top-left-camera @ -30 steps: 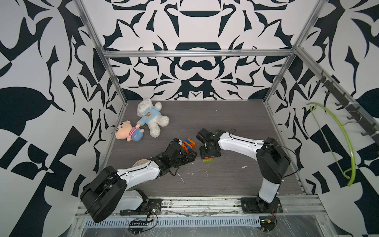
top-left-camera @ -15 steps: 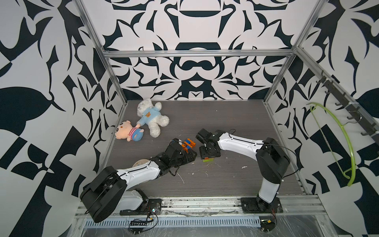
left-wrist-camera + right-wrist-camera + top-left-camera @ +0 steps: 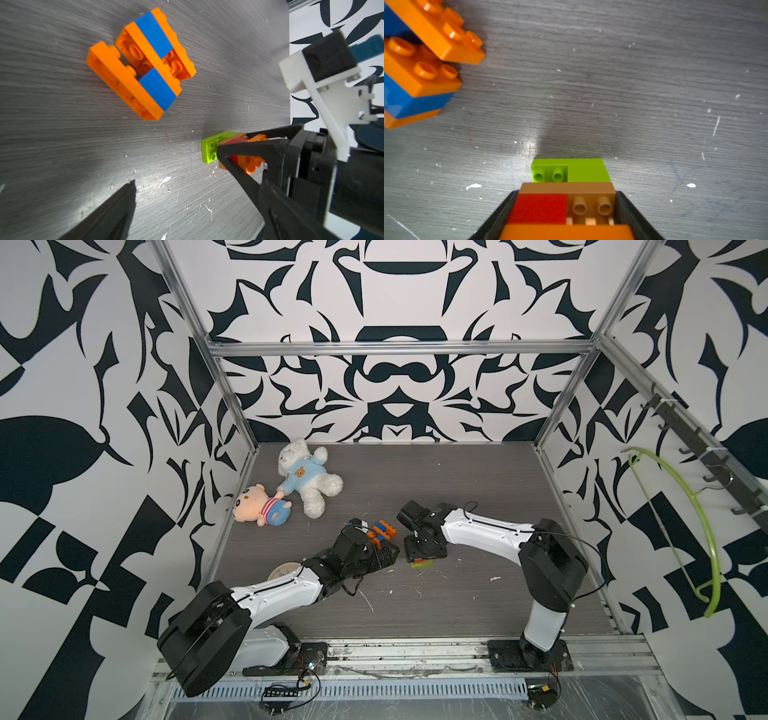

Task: Assemble the number 5 with lego
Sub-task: Assemble the lego brick with the lego brick.

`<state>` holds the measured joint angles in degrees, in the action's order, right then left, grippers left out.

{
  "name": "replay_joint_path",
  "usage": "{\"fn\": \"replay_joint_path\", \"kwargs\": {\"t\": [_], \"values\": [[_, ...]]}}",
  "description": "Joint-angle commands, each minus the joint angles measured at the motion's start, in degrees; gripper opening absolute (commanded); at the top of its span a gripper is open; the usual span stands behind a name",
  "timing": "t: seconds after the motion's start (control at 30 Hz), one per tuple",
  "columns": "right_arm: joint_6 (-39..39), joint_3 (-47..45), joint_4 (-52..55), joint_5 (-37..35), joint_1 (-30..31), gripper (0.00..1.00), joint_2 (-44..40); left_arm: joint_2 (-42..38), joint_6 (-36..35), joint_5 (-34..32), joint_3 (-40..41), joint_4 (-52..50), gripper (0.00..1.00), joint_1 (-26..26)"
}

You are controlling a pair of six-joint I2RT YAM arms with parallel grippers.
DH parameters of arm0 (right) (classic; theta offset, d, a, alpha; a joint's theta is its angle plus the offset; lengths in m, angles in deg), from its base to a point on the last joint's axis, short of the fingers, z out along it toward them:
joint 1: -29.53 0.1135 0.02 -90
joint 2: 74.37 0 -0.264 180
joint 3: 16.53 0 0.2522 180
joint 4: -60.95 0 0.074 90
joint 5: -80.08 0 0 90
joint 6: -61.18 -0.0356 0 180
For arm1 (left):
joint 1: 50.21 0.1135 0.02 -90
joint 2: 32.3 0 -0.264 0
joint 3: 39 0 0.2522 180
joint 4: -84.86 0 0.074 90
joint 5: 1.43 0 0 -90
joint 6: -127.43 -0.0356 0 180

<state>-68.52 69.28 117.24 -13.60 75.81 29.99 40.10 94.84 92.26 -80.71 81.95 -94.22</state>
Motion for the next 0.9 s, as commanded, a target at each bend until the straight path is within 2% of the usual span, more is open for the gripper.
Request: {"fn": "replay_joint_path", "kwargs": {"t": [0.0, 0.27, 0.5, 0.7, 0.87], "values": [[-2.0, -2.9, 0.9, 1.3, 0.4, 0.64, 0.5, 0.2, -0.5, 0.0, -1.8, -0.5, 0.99, -0.3], [-2.8, -3.1, 1.9, -0.4, 0.6, 0.64, -1.6, 2.7, -0.3, 0.7, -2.4, 0.0, 0.99, -2.6], [-3.1, -3.9, 1.5, -0.6, 0.6, 0.65, -2.4, 2.0, 2.0, -2.1, -0.7, 1.5, 0.99, -4.7], [-1.6, -3.7, -0.6, 1.9, 0.6, 0.81, -3.6, 1.1, 1.3, -3.7, -1.6, -0.9, 0.99, -4.6], [0.9, -3.7, -1.1, 0.6, 0.2, 0.91, -8.7, 1.1, 0.9, -4.0, -1.9, -1.8, 0.99, -4.7]]}}
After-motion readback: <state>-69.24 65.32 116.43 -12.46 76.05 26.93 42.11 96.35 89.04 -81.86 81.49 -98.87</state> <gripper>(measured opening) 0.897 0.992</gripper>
